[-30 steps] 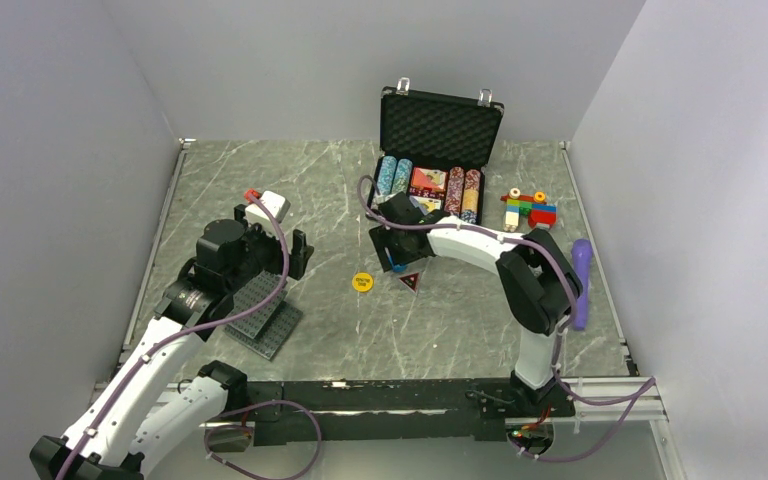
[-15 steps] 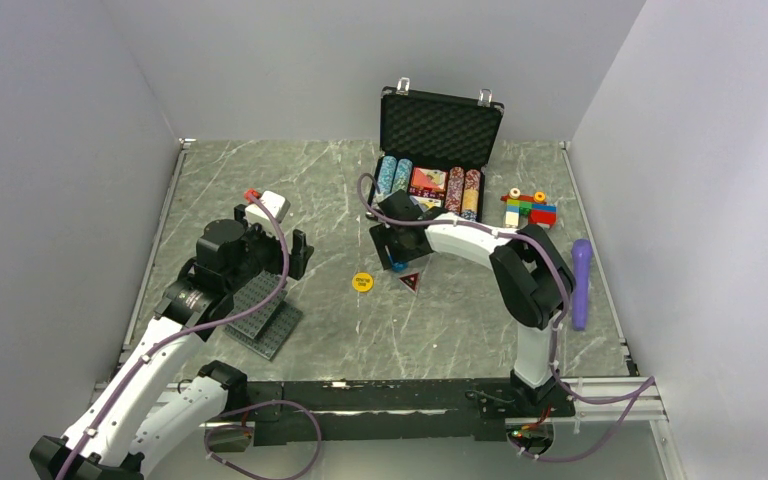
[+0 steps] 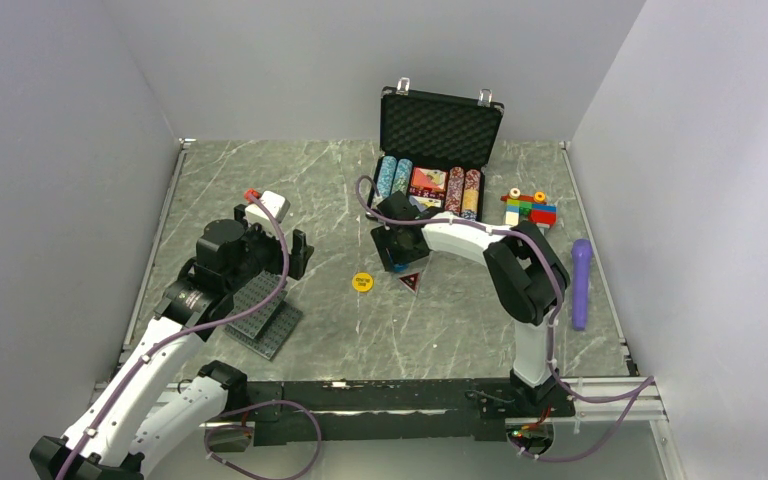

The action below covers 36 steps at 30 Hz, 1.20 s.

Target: Pack up texas hold em set

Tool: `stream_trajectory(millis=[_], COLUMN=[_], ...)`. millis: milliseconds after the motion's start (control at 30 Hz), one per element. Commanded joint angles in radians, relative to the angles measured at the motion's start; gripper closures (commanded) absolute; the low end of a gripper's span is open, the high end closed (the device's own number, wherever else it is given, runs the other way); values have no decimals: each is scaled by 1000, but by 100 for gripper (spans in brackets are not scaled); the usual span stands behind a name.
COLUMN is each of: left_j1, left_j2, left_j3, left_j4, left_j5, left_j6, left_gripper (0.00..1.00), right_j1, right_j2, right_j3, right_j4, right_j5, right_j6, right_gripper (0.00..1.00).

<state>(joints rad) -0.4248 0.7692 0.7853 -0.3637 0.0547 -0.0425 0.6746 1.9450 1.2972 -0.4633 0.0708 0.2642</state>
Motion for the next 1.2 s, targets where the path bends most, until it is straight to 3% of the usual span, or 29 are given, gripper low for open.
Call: stream_trajectory(millis=[0, 767, 933, 1167], left_j1=[4, 4, 4, 5], left_j2=[-15, -15, -15, -15], left_j3=[17, 17, 17, 17], left_j4=[29, 28, 29, 28], left_j5=[-3, -3, -5, -7], left_j6=[-11, -11, -11, -11], left_gripper=[1, 0, 0, 1], right_j1=[-3, 6, 9, 8], right_j2=[4, 43, 51, 34], right_j3=[40, 44, 44, 43], right_j4=[-13, -36, -40, -38], right_j5=[22, 78, 84, 96], right_j6=[-8, -21, -22, -28], right_gripper=[34, 41, 48, 66])
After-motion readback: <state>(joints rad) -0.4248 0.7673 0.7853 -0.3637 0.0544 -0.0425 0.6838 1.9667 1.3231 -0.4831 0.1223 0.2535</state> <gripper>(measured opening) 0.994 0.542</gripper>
